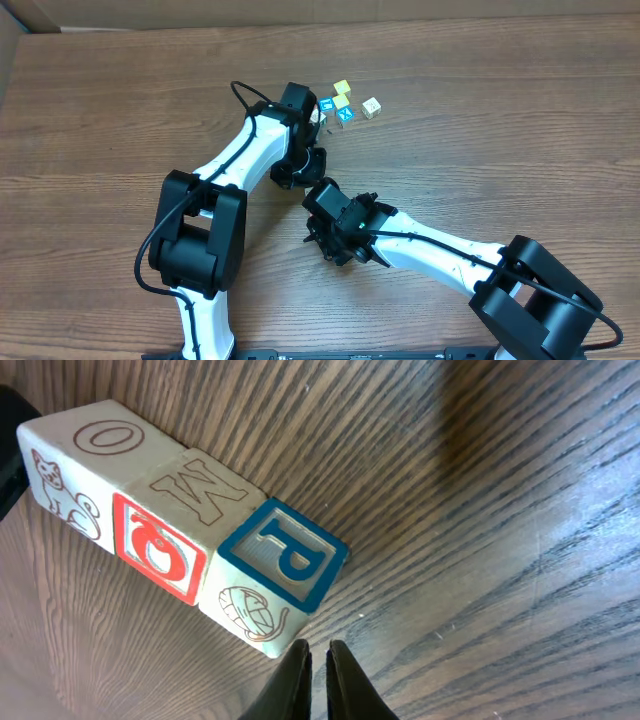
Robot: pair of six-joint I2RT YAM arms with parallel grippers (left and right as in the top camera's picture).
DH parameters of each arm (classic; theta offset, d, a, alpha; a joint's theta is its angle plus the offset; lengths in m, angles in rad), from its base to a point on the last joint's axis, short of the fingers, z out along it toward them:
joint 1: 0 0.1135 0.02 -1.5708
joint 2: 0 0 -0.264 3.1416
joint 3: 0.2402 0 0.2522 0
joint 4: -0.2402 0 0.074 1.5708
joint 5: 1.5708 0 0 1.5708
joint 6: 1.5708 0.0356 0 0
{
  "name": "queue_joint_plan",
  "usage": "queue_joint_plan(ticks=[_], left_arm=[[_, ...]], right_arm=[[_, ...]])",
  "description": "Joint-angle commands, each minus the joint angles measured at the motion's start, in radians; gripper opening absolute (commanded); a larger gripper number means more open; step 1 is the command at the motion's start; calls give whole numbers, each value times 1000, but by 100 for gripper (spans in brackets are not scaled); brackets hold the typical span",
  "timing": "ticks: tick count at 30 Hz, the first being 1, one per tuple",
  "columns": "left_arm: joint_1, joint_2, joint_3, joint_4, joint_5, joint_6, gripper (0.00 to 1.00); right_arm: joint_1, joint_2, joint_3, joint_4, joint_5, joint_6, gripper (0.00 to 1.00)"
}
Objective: Flip 3 blocks
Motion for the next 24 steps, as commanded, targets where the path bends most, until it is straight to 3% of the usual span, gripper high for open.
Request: queue_joint_plan(ticks=[1, 14, 24], left_arm=[[-6, 1, -8, 4, 16, 15, 4], [-3, 1, -8, 4, -7, 16, 4], [29, 1, 115, -46, -7, 16, 4]], right_arm=[[5, -14, -4, 5, 8, 16, 9], [5, -14, -4, 6, 8, 0, 4], [3, -97, 3, 1, 49, -215, 4]])
